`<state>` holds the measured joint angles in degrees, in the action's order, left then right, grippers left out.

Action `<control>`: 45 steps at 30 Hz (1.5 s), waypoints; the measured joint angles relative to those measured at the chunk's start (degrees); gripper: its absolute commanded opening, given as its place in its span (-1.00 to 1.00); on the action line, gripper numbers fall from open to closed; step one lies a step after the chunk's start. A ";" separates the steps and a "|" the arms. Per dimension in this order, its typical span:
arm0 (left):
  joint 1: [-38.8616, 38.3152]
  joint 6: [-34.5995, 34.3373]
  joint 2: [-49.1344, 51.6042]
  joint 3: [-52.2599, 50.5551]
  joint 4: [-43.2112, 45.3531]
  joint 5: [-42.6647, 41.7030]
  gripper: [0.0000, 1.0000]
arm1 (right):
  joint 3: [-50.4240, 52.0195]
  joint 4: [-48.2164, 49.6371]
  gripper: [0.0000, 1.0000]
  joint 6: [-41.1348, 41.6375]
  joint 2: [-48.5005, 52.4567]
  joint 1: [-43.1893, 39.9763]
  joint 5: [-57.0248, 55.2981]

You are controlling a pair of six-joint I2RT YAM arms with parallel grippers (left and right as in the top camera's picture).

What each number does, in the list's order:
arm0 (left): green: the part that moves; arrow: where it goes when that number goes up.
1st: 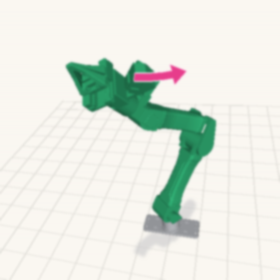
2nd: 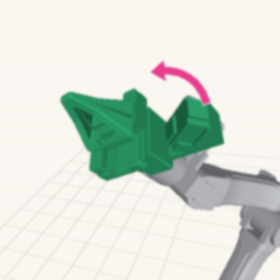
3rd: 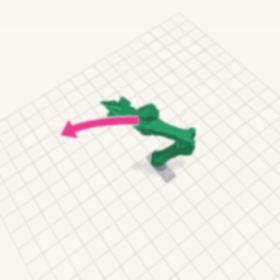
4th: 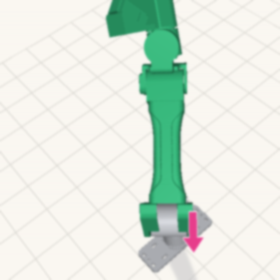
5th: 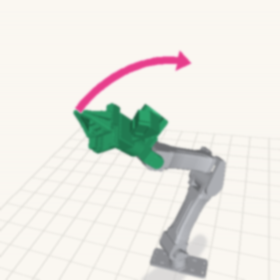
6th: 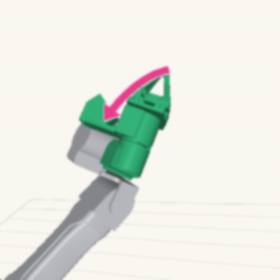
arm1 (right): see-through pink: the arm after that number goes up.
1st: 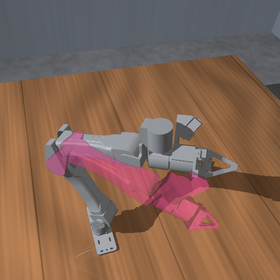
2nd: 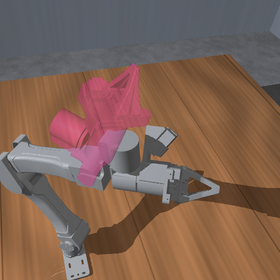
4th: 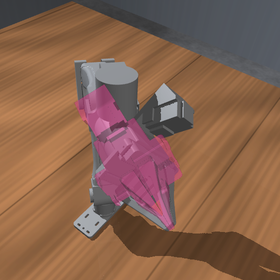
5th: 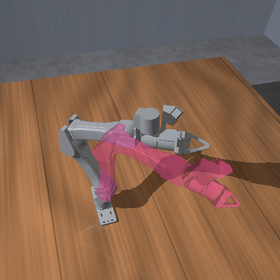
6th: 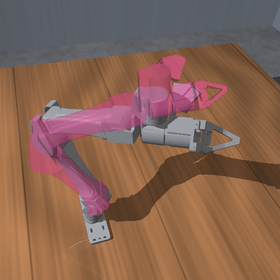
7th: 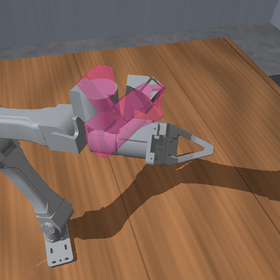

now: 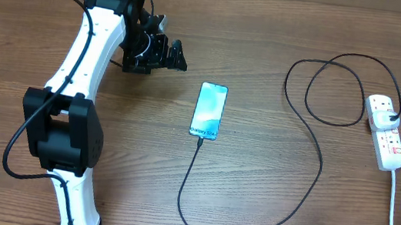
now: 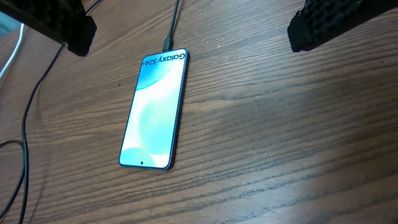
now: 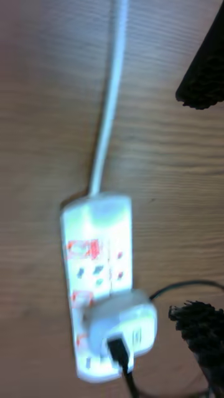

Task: Plug charger to phone and switch on socket
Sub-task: 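Move the right gripper right toward the white power strip, then press the socket switch beside the black plug with the right gripper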

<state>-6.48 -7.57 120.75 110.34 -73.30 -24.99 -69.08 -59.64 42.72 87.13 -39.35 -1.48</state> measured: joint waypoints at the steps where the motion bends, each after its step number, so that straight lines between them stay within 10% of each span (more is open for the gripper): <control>1: 0.00 0.00 0.00 0.00 0.02 0.00 0.99 | 0.00 1.38 1.00 -1.95 0.02 -0.02 0.02; 14: 0.00 0.00 0.00 0.00 0.02 0.00 1.00 | 0.00 6.78 1.00 -20.28 0.59 0.02 -0.26; 45: 0.00 0.00 0.00 0.00 0.02 0.00 1.00 | 0.04 9.40 1.00 -21.73 0.59 0.00 4.83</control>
<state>-6.48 -7.57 120.75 110.34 -73.28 -24.99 -69.04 -50.24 20.99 87.72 -39.35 3.36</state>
